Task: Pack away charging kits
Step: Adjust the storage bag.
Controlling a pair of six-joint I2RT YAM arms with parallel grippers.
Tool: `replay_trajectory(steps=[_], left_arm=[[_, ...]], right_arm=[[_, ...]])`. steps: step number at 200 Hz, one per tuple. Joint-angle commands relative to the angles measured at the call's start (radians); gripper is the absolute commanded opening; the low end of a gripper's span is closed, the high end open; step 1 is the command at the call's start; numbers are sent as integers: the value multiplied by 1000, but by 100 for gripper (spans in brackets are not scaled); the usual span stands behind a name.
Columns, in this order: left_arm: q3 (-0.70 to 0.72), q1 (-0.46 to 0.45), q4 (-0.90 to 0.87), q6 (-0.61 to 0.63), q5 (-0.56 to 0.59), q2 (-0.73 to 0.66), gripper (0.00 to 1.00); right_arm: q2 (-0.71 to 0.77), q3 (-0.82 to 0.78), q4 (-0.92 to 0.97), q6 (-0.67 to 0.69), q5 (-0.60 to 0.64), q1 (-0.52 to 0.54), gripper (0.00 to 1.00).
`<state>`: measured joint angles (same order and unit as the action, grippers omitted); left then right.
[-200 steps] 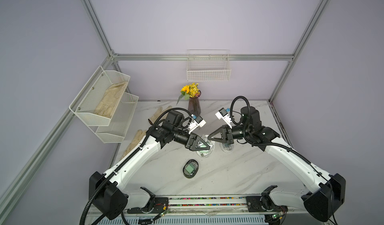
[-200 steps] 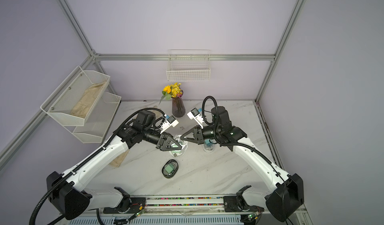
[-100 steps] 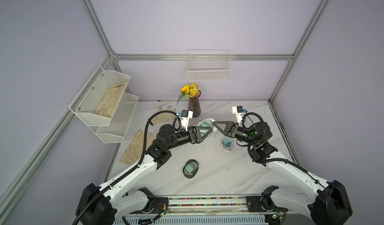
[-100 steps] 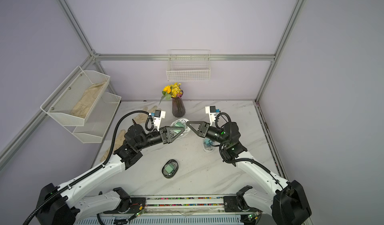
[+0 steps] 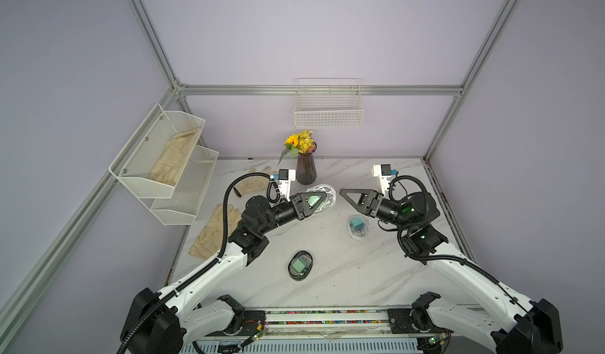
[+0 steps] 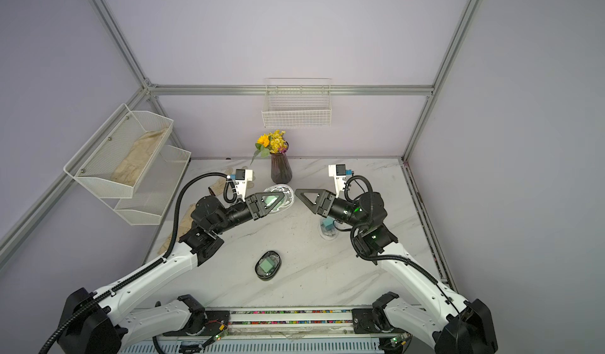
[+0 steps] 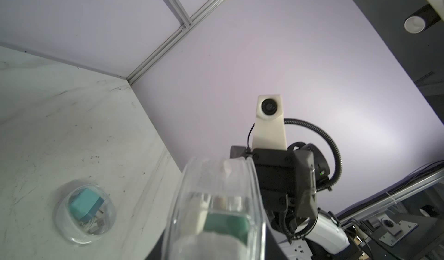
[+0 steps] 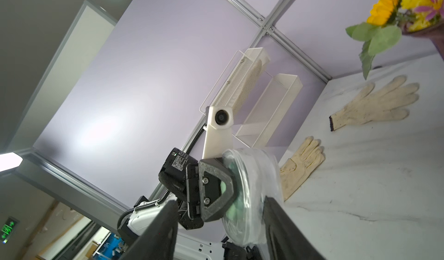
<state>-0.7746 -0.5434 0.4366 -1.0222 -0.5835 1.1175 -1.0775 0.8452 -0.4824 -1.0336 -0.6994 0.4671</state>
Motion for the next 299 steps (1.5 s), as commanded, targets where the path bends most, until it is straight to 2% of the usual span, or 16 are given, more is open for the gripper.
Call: replay_trajectory(steps=[1,23,53,62,104,146,196,221,227,230,257,261,270,275,290,299], left_arm=[[-131,29,-186,90,-227,-1,18],[-193,35,-319,165,-265,-5,19],[-222,44,-313,166,-325,16,21],[-234,45,-315,168,-347,28,21],[-251,47,-304,166,-418,61,21],[-256,64,-302,169,-467,67,23],[-273,100,-288,165,-539,86,26],[-289,104,-306,181,-565,100,26],[-294,104,-318,189,-568,103,26],[-296,103,-323,194,-569,102,26],[-312,116,-394,230,-553,98,40],[-309,118,-398,229,-545,94,46],[-293,124,-397,213,-512,82,71],[-278,126,-390,196,-479,71,79],[-175,125,-252,88,-348,21,88],[-98,118,-135,9,-257,-12,89]], right_arm=[[-61,89,96,82,-184,-14,61],[-113,174,234,192,-240,-13,61],[-150,207,351,282,-297,-13,64],[-151,201,360,295,-314,-13,71],[-145,152,383,325,-341,-12,67],[-175,121,343,307,-403,-10,46],[-193,76,348,305,-442,-1,33],[-196,74,340,301,-463,4,12],[-198,75,331,295,-465,6,0],[-198,74,327,292,-465,6,0],[-198,37,171,173,-465,7,0],[-196,28,134,147,-459,7,0],[-182,1,50,82,-423,8,0],[-172,-16,-1,41,-393,7,0],[-142,-83,-174,-101,-290,7,0],[-124,-138,-295,-192,-210,7,0]])
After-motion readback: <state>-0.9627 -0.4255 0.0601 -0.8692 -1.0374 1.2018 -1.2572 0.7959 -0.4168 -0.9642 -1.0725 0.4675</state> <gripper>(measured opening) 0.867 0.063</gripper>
